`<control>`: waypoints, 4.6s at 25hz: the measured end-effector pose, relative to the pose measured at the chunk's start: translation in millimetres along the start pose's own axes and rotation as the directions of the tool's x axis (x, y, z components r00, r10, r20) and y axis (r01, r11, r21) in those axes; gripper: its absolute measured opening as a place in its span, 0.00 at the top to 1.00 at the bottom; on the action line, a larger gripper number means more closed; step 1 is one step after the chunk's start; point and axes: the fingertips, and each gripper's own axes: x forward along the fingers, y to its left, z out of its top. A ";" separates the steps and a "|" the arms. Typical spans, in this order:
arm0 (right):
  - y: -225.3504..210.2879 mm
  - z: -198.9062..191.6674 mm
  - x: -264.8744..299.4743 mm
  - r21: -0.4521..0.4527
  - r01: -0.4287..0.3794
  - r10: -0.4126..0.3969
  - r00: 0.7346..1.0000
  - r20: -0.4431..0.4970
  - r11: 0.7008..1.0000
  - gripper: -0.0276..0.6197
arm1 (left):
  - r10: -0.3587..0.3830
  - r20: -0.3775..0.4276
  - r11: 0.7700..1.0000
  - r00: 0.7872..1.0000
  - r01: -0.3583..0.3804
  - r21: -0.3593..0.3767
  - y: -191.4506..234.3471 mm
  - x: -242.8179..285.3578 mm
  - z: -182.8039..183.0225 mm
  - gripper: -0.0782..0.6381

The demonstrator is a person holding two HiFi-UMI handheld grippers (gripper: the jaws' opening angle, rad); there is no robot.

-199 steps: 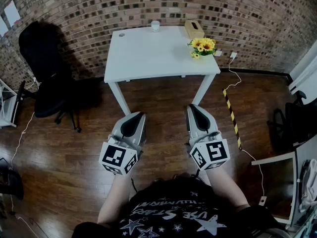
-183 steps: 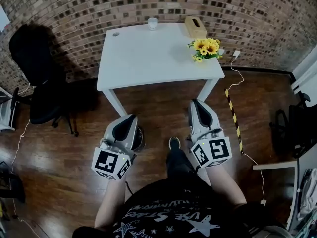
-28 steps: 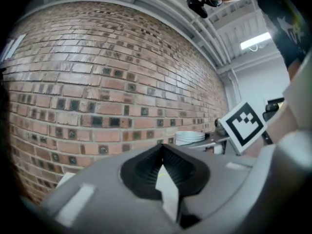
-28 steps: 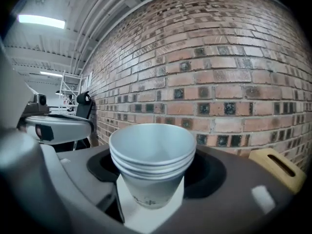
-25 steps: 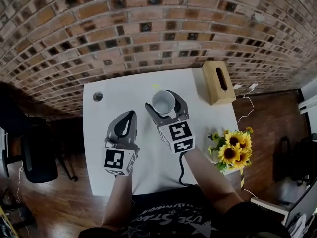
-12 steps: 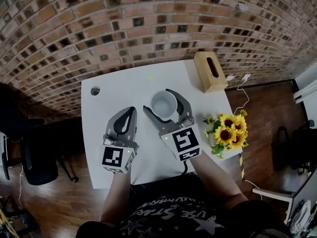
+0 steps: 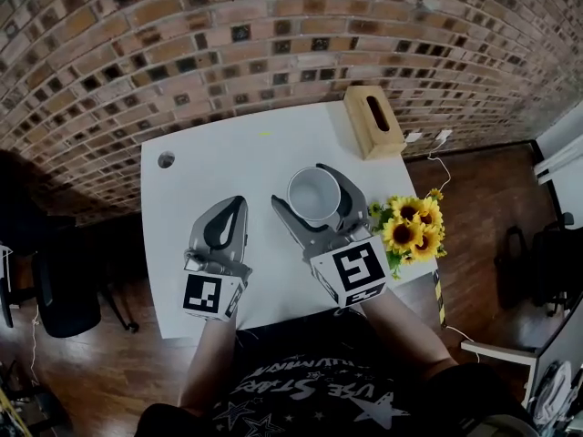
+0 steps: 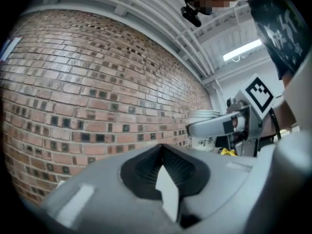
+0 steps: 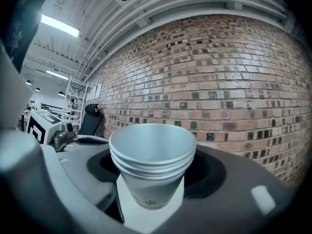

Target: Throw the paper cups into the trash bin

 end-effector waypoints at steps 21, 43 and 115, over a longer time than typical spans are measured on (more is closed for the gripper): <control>45.2 24.9 -86.2 0.028 -0.508 0.499 0.855 0.144 0.861 0.42 | 0.462 -0.015 0.879 0.887 -0.456 0.140 -89.4 -90.9 30.7 0.89; 321.3 -3.9 -198.8 -0.003 -0.959 0.956 0.283 0.073 0.284 0.42 | 0.944 -0.049 0.330 0.326 -0.927 0.177 -151.6 -401.6 16.2 0.89; 535.9 -630.9 -202.8 0.112 -0.994 0.746 -0.058 -0.664 0.022 0.40 | 0.671 -0.705 0.042 0.230 -0.961 -0.273 -150.0 -586.7 -578.3 0.89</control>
